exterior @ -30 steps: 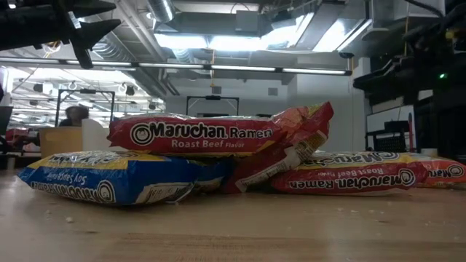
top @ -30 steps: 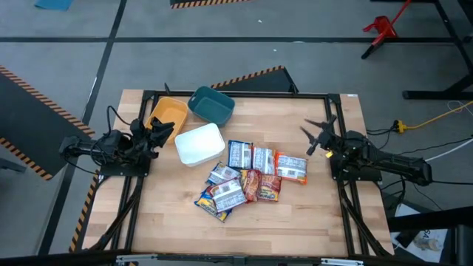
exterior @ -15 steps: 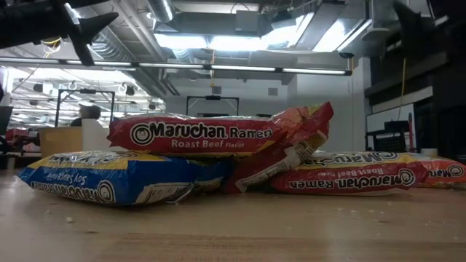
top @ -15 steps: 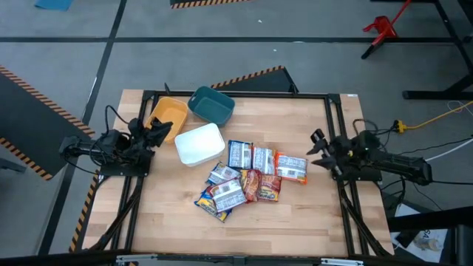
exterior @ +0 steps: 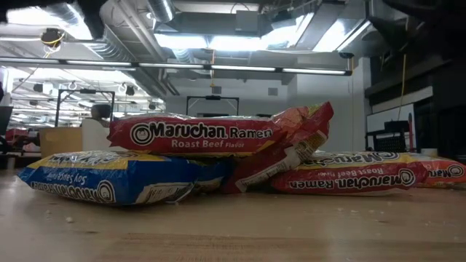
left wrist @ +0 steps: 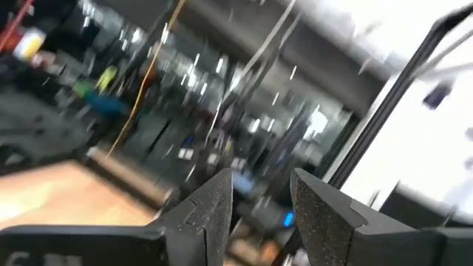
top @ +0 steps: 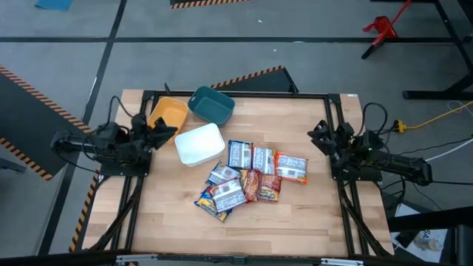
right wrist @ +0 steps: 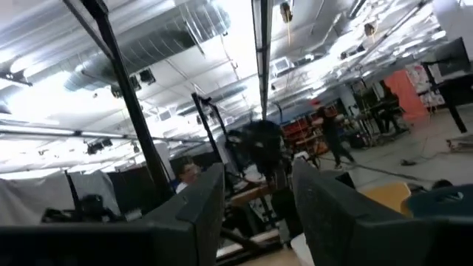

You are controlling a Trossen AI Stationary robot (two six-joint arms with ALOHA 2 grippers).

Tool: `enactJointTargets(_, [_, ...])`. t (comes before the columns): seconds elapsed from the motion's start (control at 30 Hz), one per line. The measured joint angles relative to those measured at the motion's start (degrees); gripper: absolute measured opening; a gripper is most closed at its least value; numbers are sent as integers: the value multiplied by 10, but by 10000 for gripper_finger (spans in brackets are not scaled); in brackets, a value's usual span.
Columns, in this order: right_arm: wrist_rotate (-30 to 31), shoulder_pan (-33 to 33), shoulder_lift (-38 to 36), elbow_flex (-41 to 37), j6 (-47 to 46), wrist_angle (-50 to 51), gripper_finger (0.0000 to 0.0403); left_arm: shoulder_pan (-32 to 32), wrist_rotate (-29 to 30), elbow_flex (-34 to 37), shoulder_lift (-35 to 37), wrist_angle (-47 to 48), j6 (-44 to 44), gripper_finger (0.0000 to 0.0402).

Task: Sort Maruchan noodles
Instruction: Put the bottom left red noodle into the yellow bin

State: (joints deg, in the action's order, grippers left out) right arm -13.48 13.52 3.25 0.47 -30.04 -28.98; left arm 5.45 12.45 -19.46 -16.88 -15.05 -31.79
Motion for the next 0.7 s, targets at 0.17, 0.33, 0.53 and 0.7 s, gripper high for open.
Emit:
enactJointTargets(0.17, [-6, 0, 0, 0, 36, 41, 150, 6, -2, -136, -159, 127, 54, 134])
enactJointTargets(0.33, [23, 0, 0, 0, 52, 150, 153, 23, -65, -260, -320, 221, 144, 134])
enactJointTargets(0.53, [34, 0, 0, 0, 62, 255, 212, 54, -163, -354, -474, 305, 199, 134])
enactJointTargets(0.7, [19, 0, 0, 0, 61, 260, 271, 68, -210, -390, -569, 323, 216, 135])
